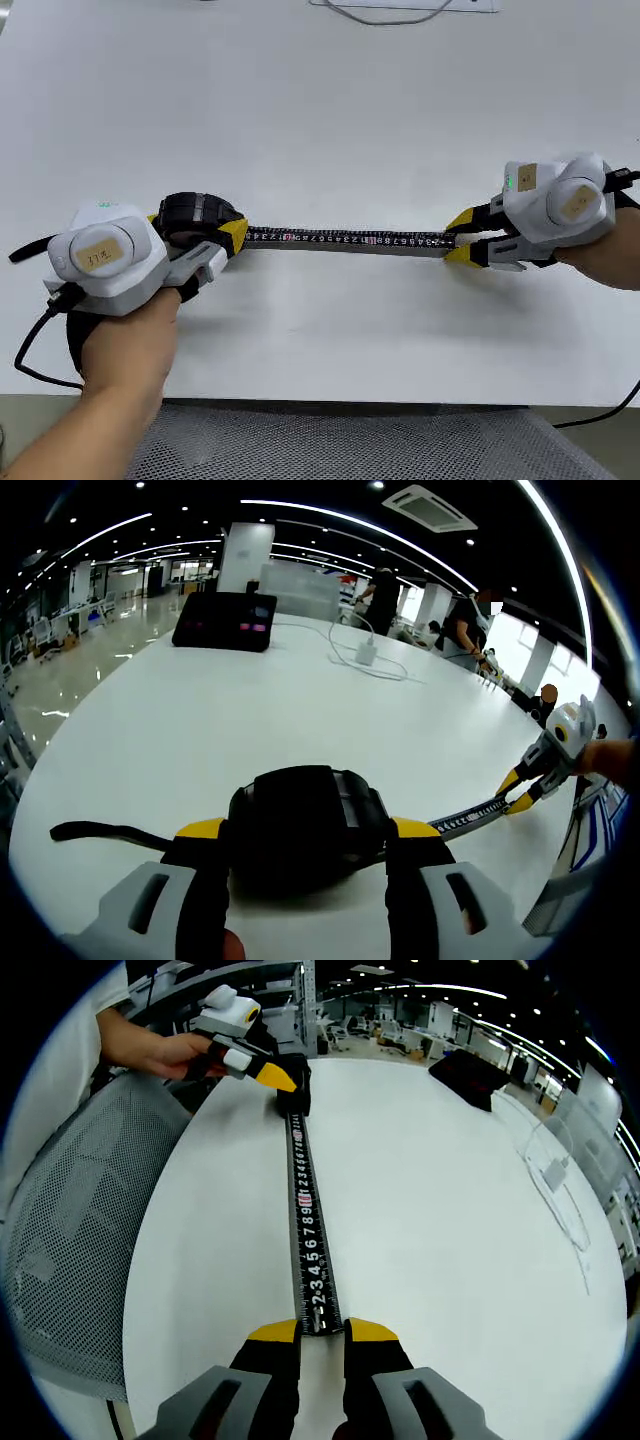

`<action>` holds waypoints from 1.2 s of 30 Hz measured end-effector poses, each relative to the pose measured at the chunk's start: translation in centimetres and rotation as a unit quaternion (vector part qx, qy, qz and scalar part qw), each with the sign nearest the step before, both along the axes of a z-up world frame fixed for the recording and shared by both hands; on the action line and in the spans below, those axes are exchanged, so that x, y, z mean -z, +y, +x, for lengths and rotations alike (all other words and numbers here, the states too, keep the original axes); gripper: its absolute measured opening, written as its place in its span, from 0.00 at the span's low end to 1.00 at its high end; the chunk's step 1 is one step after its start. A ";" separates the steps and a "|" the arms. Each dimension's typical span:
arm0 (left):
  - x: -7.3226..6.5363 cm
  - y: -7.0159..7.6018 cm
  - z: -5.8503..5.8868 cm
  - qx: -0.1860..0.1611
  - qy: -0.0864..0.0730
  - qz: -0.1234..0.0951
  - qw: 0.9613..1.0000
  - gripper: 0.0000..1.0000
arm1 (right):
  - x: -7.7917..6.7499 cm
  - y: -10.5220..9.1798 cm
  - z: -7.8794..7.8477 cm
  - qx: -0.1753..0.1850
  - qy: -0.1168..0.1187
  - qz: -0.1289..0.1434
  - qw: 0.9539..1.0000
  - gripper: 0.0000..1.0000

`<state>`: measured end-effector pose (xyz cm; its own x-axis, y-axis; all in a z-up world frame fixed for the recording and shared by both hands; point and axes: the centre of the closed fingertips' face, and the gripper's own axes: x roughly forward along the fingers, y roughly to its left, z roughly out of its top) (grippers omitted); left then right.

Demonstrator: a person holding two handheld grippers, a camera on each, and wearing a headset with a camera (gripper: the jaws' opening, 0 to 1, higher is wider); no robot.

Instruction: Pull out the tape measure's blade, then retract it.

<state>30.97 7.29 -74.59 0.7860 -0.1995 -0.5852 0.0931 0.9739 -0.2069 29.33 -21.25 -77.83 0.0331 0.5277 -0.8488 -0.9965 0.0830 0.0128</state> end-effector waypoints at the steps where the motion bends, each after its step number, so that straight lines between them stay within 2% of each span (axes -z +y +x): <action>1: 0.0 0.0 0.0 0.000 0.001 0.000 1.000 0.58 | 0.0 0.0 0.1 -0.001 -0.003 -0.004 1.000 0.12; 8: 0.1 0.0 0.1 -0.008 0.010 0.003 1.000 0.59 | 0.0 -0.1 0.1 -0.009 -0.009 -0.016 1.000 0.11; 28: 0.1 0.1 0.0 -0.004 0.022 0.013 1.000 0.56 | 0.1 -0.2 0.2 -0.007 -0.007 -0.017 1.000 0.11; 36: 0.1 0.1 0.0 -0.003 0.026 0.008 1.000 0.56 | 0.0 -0.2 0.2 -0.006 -0.004 -0.019 1.000 0.10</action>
<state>30.97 7.35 -74.73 0.7554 -0.1851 -0.6286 0.0759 0.9775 -0.1967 29.51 -21.41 -77.86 0.0333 0.4949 -0.8683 -0.9975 0.0706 0.0020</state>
